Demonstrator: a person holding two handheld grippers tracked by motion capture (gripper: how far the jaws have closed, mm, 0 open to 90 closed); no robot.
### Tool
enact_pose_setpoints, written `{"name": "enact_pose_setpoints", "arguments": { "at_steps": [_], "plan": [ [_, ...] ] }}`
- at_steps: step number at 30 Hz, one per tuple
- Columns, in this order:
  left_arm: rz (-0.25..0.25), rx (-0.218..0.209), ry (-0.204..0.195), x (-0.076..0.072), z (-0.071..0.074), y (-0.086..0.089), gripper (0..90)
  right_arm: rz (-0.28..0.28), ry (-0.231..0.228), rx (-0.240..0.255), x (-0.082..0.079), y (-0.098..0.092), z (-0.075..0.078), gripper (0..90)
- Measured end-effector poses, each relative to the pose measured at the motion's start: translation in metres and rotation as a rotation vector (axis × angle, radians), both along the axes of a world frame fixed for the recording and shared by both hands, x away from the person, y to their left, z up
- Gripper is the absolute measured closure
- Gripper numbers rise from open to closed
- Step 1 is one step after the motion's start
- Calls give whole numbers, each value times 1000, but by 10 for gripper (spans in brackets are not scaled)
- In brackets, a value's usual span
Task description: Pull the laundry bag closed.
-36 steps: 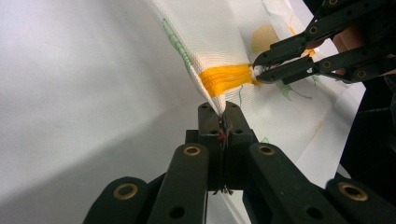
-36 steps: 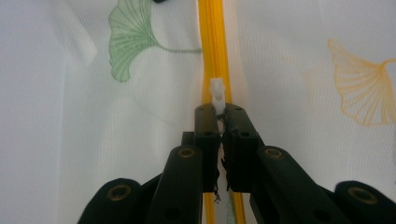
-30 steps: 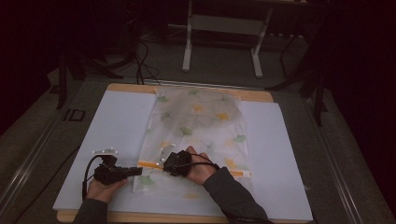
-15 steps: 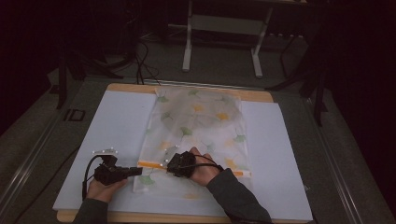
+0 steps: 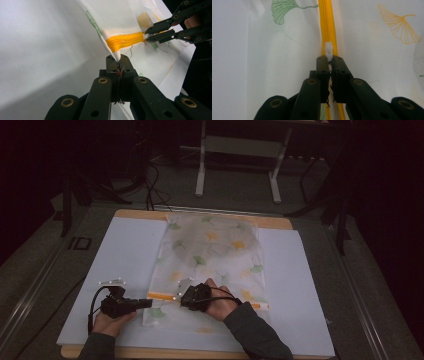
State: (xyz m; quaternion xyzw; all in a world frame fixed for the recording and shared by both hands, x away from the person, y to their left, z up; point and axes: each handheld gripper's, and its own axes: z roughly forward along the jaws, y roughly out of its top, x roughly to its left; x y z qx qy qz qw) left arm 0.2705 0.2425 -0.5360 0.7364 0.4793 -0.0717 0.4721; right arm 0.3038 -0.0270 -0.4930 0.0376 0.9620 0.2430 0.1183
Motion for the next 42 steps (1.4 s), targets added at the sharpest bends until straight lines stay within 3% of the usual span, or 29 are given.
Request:
{"name": "enact_pose_setpoints", "arguments": {
  "at_steps": [42],
  "plan": [
    [3,-3,-9,-1,1,1,891,-44,5,12,-2,-26,3,855]
  ]
}}
